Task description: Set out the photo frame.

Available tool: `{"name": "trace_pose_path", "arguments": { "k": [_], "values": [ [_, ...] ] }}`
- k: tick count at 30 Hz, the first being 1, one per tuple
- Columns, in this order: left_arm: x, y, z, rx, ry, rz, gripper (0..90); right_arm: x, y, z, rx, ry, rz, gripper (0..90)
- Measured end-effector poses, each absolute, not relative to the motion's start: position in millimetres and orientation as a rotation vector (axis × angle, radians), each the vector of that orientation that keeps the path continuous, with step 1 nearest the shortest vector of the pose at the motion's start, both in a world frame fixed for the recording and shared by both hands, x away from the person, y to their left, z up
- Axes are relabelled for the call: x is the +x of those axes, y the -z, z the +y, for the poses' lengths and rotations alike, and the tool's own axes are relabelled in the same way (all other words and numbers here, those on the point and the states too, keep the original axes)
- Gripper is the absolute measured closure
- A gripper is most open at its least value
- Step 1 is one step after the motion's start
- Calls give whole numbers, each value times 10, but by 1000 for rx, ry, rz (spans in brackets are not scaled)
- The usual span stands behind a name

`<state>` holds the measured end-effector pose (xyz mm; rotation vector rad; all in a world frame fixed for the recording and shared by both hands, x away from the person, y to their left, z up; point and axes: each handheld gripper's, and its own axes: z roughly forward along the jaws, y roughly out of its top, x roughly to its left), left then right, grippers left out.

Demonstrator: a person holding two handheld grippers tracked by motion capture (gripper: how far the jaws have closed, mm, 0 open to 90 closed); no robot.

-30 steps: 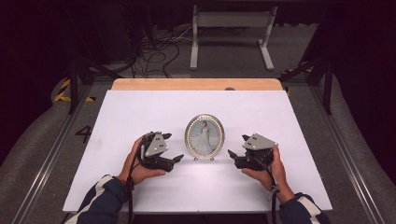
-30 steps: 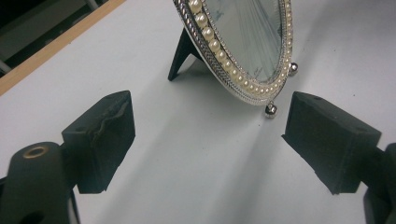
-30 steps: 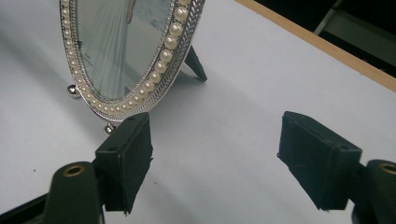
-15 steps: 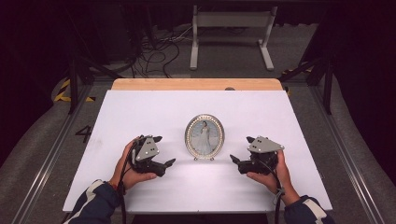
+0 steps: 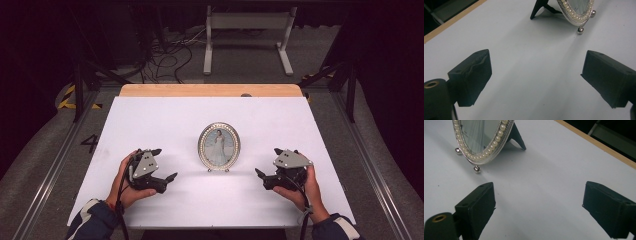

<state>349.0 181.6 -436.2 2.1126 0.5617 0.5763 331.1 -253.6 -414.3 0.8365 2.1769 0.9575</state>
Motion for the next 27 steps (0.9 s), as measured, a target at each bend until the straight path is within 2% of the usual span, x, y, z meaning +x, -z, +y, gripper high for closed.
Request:
{"name": "trace_pose_path", "arguments": {
  "k": [15, 27],
  "values": [
    [3397, 4446, 2160, 2129, -612, 612, 90, 3190, 4239, -2817, 884, -902, 2135, 109],
    [3315, 4546, 2469, 2121, -624, 724, 90, 3073, 4322, -3113, 954, -893, 2080, 109]
  ]
}}
